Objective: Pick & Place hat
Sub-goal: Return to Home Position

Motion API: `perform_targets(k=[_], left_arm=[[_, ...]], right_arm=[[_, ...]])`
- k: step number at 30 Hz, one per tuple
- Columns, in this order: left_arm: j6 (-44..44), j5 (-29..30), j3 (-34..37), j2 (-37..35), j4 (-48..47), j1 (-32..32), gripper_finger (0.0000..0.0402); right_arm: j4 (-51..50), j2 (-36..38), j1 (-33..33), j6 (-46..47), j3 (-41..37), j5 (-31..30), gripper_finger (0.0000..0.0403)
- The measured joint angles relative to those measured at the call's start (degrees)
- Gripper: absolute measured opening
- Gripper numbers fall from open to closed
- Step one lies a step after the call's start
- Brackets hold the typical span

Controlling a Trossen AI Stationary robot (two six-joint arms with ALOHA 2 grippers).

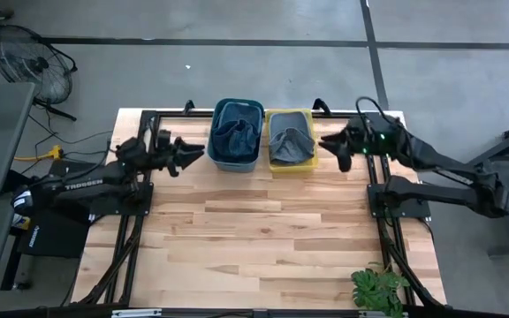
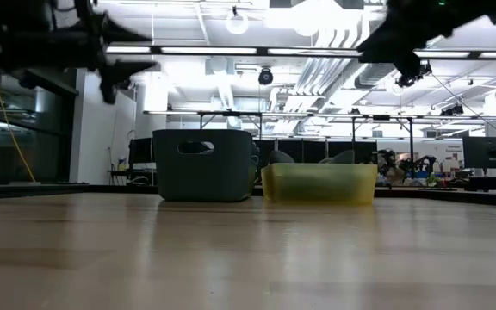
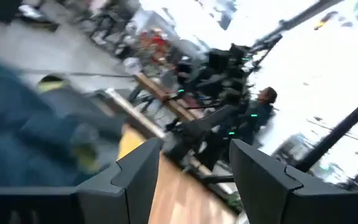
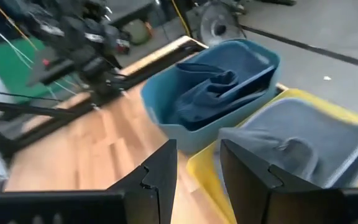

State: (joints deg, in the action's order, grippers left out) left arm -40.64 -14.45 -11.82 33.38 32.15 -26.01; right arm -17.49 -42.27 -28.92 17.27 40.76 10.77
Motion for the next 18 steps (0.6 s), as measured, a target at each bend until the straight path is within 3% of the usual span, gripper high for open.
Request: perform_targets(k=[5, 8, 18], left_arm=[[-1.8, 10.5, 6.3, -10.4, -4.2, 3.9, 0.0193], [-3.1, 12.6, 8.1, -16.4, -5.1, 5.1, 0.0193], [-1.7, 18.5, 8.3, -32.6, -21.6, 5.8, 0.0193]], right_arm=[[3.6, 10.5, 4.0, 6.2, -9.6, -0.8, 0.0116], [4.5, 16.7, 6.3, 8.7, -13.6, -1.4, 0.0116], [5.4, 35.9, 8.8, 9.8, -19.5, -5.0, 0.0116]])
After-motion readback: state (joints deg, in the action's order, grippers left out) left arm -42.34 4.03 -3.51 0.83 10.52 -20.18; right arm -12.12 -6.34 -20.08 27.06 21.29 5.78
